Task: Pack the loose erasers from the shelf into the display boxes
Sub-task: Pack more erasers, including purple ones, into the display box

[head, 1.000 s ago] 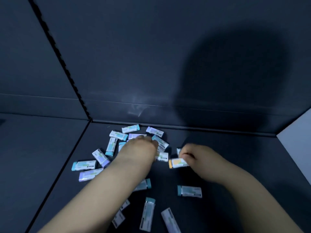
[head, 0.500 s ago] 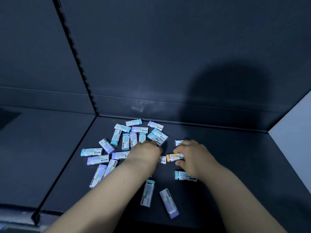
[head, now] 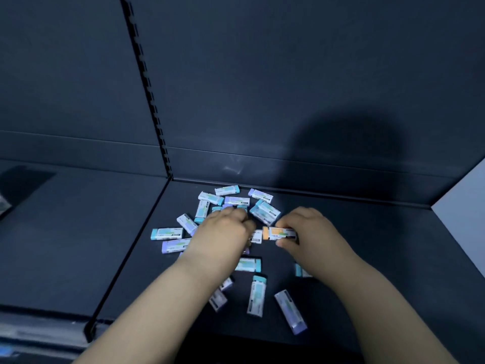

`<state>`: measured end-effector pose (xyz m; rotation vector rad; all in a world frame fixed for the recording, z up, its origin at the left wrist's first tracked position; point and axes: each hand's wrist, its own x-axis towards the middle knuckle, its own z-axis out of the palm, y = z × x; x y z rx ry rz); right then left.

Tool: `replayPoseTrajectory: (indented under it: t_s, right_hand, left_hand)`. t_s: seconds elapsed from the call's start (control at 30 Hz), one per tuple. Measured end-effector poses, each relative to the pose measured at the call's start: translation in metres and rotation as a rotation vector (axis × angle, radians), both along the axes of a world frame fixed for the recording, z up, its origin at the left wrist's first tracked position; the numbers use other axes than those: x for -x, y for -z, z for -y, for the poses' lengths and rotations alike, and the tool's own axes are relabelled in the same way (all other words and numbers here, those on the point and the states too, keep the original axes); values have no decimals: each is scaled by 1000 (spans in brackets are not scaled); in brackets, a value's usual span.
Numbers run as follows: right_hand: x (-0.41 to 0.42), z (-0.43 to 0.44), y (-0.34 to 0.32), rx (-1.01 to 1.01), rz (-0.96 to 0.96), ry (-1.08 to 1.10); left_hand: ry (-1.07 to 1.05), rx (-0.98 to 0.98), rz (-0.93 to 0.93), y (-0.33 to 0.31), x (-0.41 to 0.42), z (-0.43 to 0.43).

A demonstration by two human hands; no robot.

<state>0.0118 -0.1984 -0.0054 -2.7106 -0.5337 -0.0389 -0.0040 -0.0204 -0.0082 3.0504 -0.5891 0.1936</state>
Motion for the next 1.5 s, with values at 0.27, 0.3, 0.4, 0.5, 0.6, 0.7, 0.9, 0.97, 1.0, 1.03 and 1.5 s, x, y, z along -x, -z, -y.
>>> replayPoseTrajectory:
  t_s: [0.27,0.3,0.4,0.5,0.6,0.7,0.9,0.97,1.0,1.03,1.5]
  right_hand:
    - [20,-103,-5,-3,9,19]
    - [22,-119,-5,-3,7,30]
    - [32,-168,-4,-10,21,69]
    - [44,-212,-4,-30,33,122]
    - [59,-249,-8,-66,26,154]
    - [73,-274,-10,-82,39,152]
    - [85,-303,-14,-100,29,129]
    - [86,-308,-14,-94,19,113]
    - [86,-309,-13,-88,17,107]
    - [85,-311,-13,-82,13,102]
    - [57,-386,-22,-151,-111,-152]
  left_hand:
    - [49,44,122,2,8,-108]
    - [61,59,136,3,9,-124]
    - [115,130,162,2,15,-171]
    - [144,140,164,4,20,-214]
    - [179,186,138,2,32,-253]
    - [171,264,114,-2,45,-280]
    - [164,316,143,1,59,-316]
    - [147,310,145,2,62,-322]
    - [138,309,147,3,63,-324]
    - [124,311,146,3,64,-326]
    - [-88,284,143,-2,82,-396]
